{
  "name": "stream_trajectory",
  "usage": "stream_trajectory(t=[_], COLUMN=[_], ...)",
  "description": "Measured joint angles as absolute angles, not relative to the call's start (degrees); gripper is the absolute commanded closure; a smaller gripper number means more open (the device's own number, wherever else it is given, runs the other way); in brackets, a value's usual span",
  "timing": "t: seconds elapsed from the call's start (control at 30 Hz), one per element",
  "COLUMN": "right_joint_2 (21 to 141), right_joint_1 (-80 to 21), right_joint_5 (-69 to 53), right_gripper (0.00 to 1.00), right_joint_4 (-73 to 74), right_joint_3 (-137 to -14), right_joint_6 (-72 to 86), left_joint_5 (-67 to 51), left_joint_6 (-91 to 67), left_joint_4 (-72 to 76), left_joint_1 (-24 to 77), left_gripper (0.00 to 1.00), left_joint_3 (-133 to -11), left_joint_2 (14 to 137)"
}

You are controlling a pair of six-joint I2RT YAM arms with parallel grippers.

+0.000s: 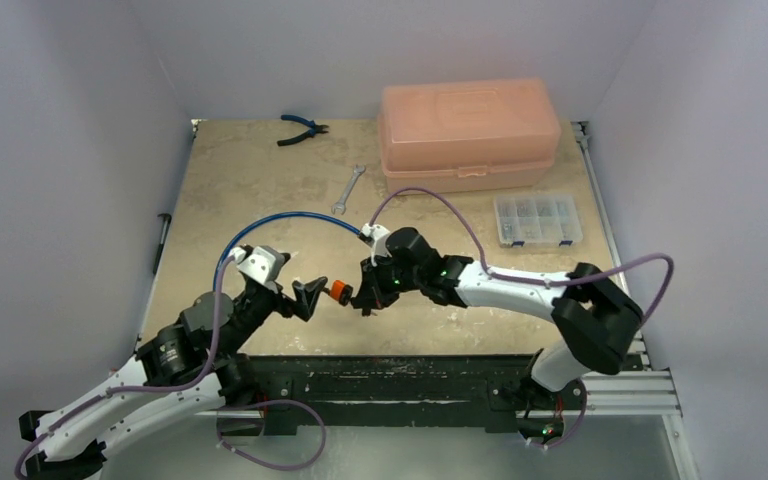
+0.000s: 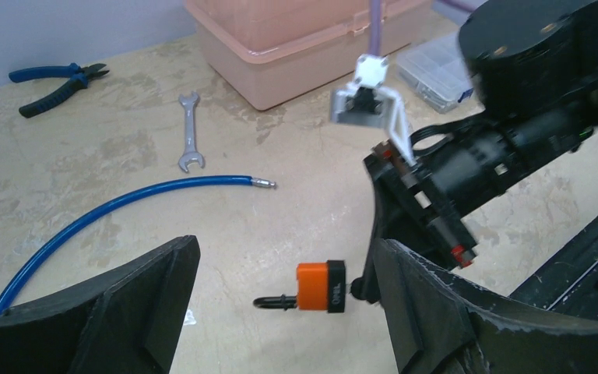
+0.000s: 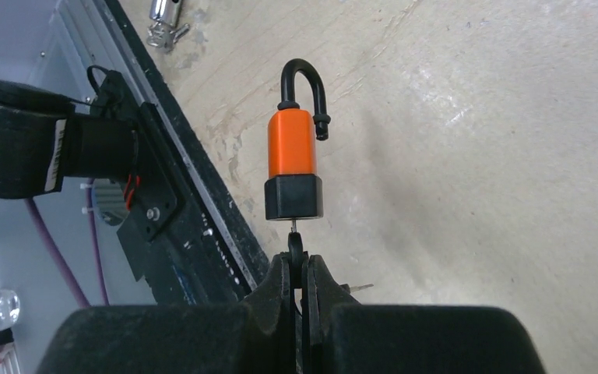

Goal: Unlock with the key

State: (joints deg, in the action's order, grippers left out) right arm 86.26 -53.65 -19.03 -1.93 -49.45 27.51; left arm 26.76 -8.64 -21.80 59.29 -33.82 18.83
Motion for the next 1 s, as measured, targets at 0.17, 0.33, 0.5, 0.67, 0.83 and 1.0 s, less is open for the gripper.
stream_trajectory(t=[0.17,0.33,0.5,0.67,0.83,1.0], right_joint_2=[94.39,100.75,104.25,107.18,109.08,111.39], right_joint_1=[-53.95,-53.89,-53.01,-51.22,-49.91,-49.04], right_joint_5=[-19.94,-20.69,-21.56,-23.44,-24.97,-25.41], right_gripper=[1.0,1.0,1.0,1.0,1.0,0.85], right_joint_4=[-5.04,-6.28,-7.42,-7.84,-8.12,-8.16], right_joint_3=[-52.97,-57.06,-58.96,-60.31,-62.22,-63.75], right_joint_6=[28.8,29.17,29.23,29.41,29.39,29.39], left_joint_5=[26.11,25.63,25.47,25.21,24.75,24.4], left_joint_6=[-9.02,-9.02,-9.02,-9.02,-9.02,-9.02], left_joint_4=[-20.47,-20.38,-20.38,-20.36,-20.36,-20.36], left_joint_1=[59.29,59.29,59.29,59.29,59.29,59.29], left_gripper=[0.12,0.12,0.12,0.12,0.12,0.12], left_joint_3=[-33.82,-33.82,-33.82,-33.82,-33.82,-33.82], left_joint_2=[18.57,19.62,19.79,19.79,19.79,19.79])
